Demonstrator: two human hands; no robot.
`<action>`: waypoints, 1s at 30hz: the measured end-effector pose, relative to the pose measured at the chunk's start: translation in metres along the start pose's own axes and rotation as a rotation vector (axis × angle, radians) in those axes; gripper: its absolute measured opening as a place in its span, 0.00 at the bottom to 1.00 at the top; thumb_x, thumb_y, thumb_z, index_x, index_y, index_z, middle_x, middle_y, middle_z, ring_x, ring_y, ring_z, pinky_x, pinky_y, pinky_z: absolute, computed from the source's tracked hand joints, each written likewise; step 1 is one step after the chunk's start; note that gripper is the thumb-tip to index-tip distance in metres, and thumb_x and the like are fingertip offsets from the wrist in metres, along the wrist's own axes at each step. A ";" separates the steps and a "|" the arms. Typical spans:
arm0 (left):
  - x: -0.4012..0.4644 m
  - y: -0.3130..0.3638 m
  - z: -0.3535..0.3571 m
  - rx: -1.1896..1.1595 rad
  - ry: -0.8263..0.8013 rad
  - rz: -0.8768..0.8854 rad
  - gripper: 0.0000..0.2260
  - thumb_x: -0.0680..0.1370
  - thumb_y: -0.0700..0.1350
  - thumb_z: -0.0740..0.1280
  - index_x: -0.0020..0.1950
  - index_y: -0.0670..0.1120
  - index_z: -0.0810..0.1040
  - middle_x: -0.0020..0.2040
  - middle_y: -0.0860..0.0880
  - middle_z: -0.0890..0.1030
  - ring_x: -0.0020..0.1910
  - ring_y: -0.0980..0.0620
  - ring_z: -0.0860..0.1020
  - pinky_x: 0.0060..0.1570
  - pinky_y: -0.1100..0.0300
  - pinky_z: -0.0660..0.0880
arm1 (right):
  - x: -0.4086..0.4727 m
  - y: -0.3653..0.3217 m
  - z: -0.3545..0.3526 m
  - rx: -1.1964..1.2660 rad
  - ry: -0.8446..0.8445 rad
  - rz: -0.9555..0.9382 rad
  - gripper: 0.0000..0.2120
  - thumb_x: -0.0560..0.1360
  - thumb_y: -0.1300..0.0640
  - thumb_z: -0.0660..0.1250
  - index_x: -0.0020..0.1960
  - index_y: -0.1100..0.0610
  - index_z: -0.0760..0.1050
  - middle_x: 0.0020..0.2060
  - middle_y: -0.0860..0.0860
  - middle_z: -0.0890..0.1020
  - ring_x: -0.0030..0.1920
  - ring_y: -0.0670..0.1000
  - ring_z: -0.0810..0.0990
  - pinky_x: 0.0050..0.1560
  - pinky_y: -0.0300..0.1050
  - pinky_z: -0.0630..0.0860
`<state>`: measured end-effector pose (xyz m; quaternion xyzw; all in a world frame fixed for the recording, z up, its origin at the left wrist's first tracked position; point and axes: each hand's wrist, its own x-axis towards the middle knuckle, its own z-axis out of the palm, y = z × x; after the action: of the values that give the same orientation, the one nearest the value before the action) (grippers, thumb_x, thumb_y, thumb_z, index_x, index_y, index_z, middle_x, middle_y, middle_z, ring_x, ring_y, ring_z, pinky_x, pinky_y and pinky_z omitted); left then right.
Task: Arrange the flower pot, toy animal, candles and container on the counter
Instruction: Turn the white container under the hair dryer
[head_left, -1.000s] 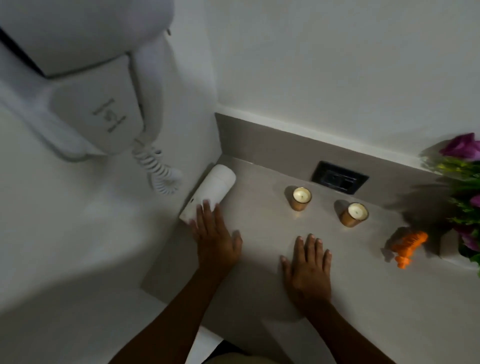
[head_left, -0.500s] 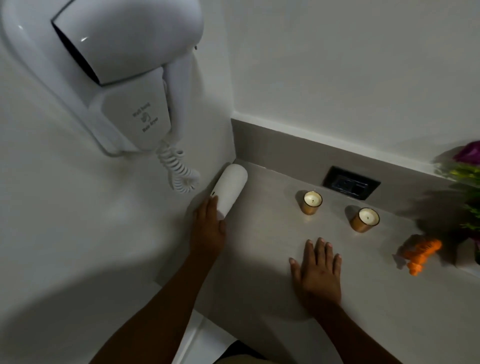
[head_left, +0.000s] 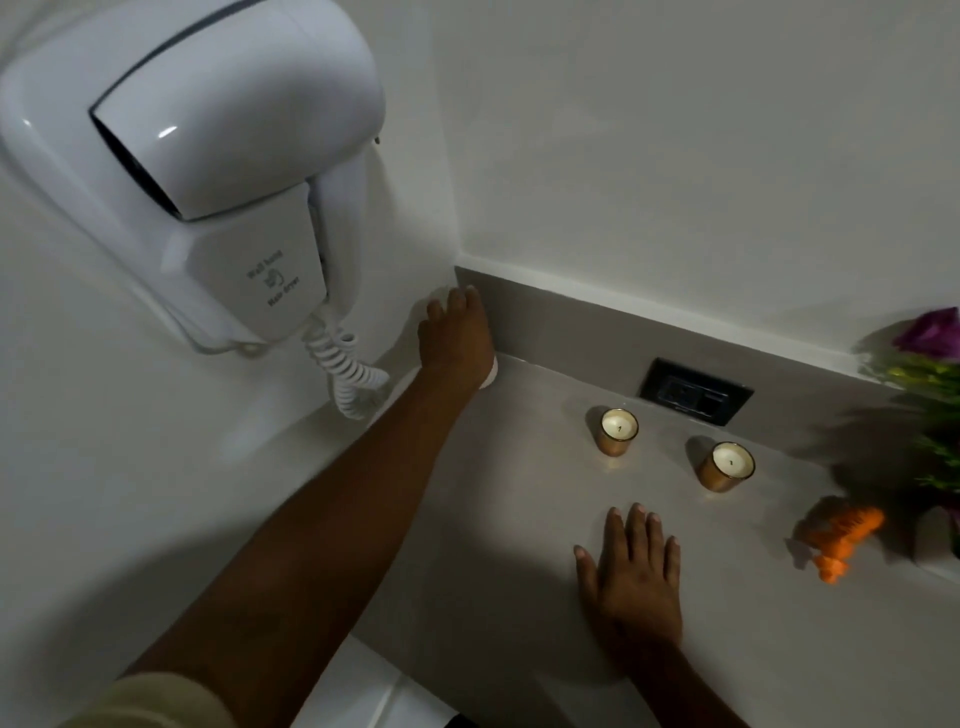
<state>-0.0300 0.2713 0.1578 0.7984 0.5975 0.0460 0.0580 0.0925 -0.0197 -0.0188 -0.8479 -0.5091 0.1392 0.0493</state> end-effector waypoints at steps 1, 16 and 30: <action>0.007 0.001 0.004 0.038 -0.010 -0.003 0.35 0.81 0.42 0.65 0.82 0.40 0.48 0.83 0.39 0.54 0.80 0.33 0.53 0.78 0.39 0.57 | 0.000 0.000 0.000 -0.004 -0.002 -0.001 0.39 0.78 0.30 0.37 0.82 0.51 0.45 0.81 0.55 0.44 0.80 0.56 0.36 0.78 0.56 0.35; 0.021 0.008 0.043 0.141 0.180 -0.016 0.33 0.83 0.48 0.64 0.83 0.48 0.50 0.83 0.41 0.55 0.80 0.37 0.54 0.76 0.38 0.57 | 0.005 0.002 0.007 -0.001 0.023 -0.001 0.40 0.78 0.28 0.39 0.82 0.51 0.50 0.81 0.55 0.48 0.80 0.55 0.39 0.78 0.57 0.37; 0.033 0.003 0.046 -0.110 0.274 -0.019 0.25 0.82 0.50 0.67 0.77 0.47 0.66 0.78 0.42 0.65 0.77 0.36 0.59 0.70 0.45 0.70 | 0.004 0.003 0.007 -0.007 0.036 -0.007 0.39 0.79 0.29 0.42 0.82 0.51 0.52 0.81 0.55 0.51 0.80 0.56 0.42 0.78 0.56 0.38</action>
<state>-0.0117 0.3002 0.1134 0.7745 0.6041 0.1868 0.0202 0.0952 -0.0178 -0.0269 -0.8487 -0.5116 0.1219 0.0561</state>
